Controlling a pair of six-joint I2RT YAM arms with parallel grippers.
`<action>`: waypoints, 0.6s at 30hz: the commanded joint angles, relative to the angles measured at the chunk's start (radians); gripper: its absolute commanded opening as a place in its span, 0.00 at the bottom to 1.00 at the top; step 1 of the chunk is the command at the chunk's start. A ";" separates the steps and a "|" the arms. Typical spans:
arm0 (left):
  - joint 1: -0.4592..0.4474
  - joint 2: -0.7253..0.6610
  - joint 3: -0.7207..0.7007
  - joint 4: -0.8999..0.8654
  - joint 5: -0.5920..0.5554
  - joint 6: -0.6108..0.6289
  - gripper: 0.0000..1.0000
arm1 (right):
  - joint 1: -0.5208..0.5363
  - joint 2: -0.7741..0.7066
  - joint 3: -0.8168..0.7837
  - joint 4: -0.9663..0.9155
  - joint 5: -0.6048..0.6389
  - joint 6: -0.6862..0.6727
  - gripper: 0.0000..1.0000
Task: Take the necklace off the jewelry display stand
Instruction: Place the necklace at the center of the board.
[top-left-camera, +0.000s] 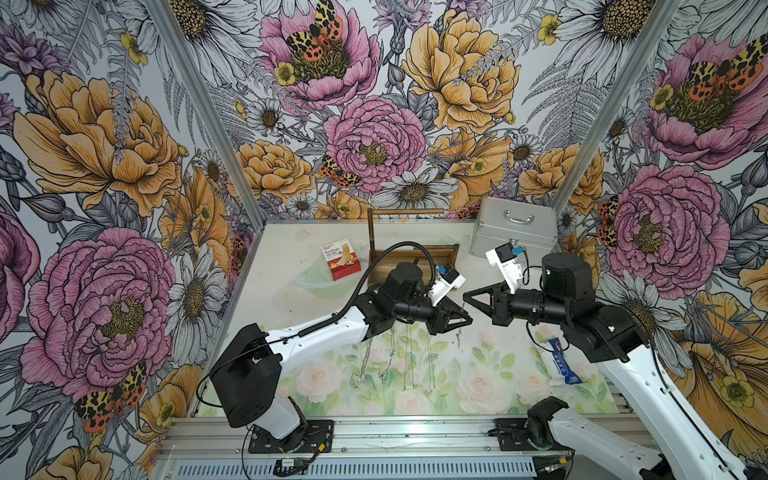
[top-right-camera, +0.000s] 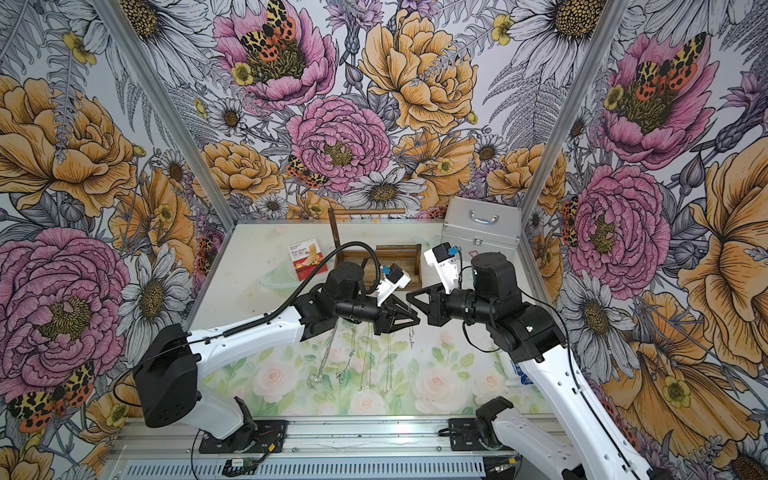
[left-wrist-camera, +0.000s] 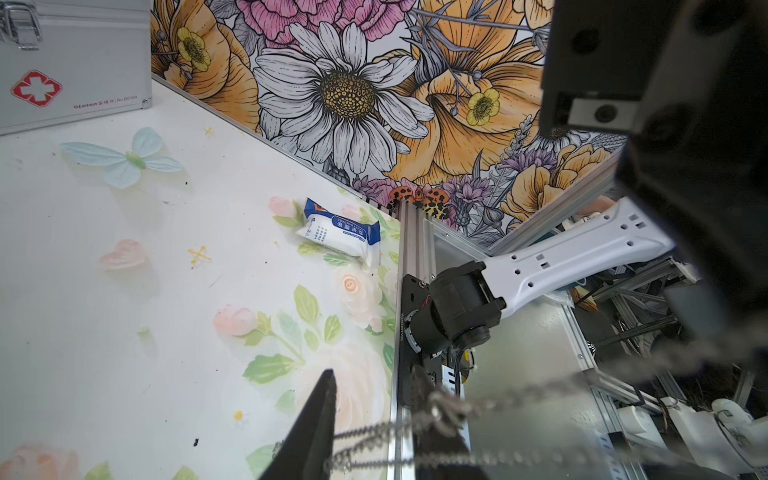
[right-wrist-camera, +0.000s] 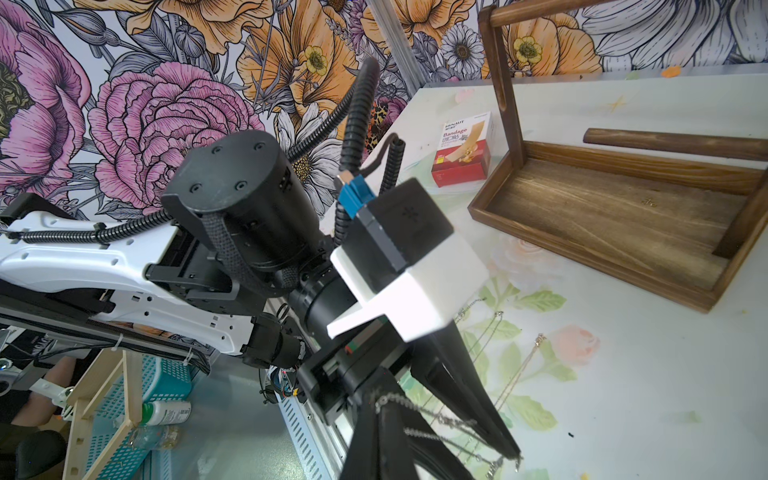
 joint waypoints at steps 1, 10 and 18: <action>0.009 0.003 -0.026 0.045 0.028 -0.013 0.31 | 0.008 0.002 0.008 0.005 -0.006 -0.012 0.00; 0.015 0.018 -0.073 0.096 0.031 -0.038 0.32 | 0.008 0.000 0.006 0.004 -0.003 -0.010 0.00; 0.018 0.042 -0.087 0.128 0.035 -0.053 0.33 | 0.008 -0.003 0.001 0.005 -0.001 -0.010 0.00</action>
